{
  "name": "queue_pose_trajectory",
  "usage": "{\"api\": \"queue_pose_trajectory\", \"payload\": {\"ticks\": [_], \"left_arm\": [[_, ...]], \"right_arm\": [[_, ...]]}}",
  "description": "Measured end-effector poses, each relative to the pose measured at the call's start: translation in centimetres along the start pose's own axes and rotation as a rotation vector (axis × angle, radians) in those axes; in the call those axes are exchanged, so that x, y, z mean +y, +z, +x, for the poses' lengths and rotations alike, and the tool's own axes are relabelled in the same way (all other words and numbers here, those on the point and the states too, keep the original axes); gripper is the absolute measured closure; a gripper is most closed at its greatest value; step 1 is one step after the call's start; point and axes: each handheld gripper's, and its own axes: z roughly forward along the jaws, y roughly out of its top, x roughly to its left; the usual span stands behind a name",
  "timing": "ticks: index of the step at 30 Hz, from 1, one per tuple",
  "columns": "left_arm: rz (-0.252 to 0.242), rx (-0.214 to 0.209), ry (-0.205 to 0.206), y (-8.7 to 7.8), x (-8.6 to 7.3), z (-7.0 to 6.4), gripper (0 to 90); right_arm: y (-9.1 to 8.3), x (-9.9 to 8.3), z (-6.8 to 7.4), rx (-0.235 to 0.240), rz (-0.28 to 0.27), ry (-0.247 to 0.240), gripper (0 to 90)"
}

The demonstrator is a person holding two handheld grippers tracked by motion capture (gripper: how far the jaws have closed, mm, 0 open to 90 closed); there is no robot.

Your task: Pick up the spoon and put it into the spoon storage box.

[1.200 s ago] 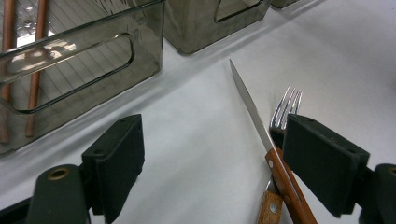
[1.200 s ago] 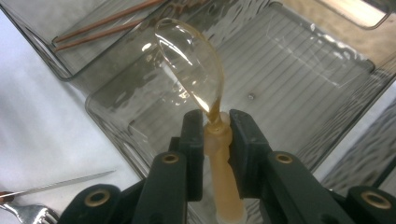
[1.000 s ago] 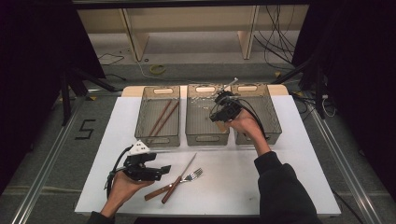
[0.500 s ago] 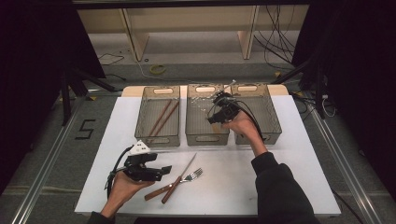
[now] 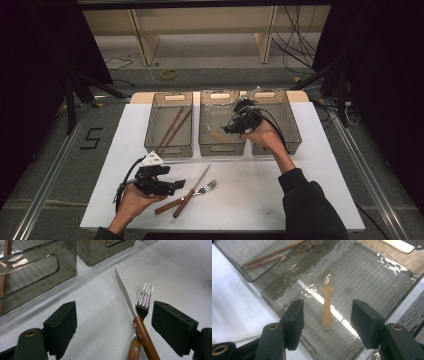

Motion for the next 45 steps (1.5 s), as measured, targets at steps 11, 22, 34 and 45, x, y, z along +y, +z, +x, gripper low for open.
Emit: {"api": "queue_pose_trajectory", "payload": {"ticks": [11, 22, 34, 45], "left_arm": [[0.053, -0.002, 0.007, 0.2, 0.2, -0.7, 20.2], [0.098, -0.016, 0.023, 0.4, 0.3, -1.6, 21.4], [0.191, -0.038, 0.046, 1.2, 0.2, -2.6, 23.5], [0.263, -0.032, 0.073, 1.8, -0.1, -3.3, 25.2]], "right_arm": [[-2.8, -2.4, 2.6, 0.034, -0.069, -0.046, 39.8], [-4.5, -6.4, 4.0, 0.059, -0.089, -0.064, 38.1], [-5.0, -10.3, 4.0, 0.052, -0.067, -0.042, 36.7], [-5.2, -13.1, 4.2, 0.052, -0.088, -0.006, 35.2]]}}
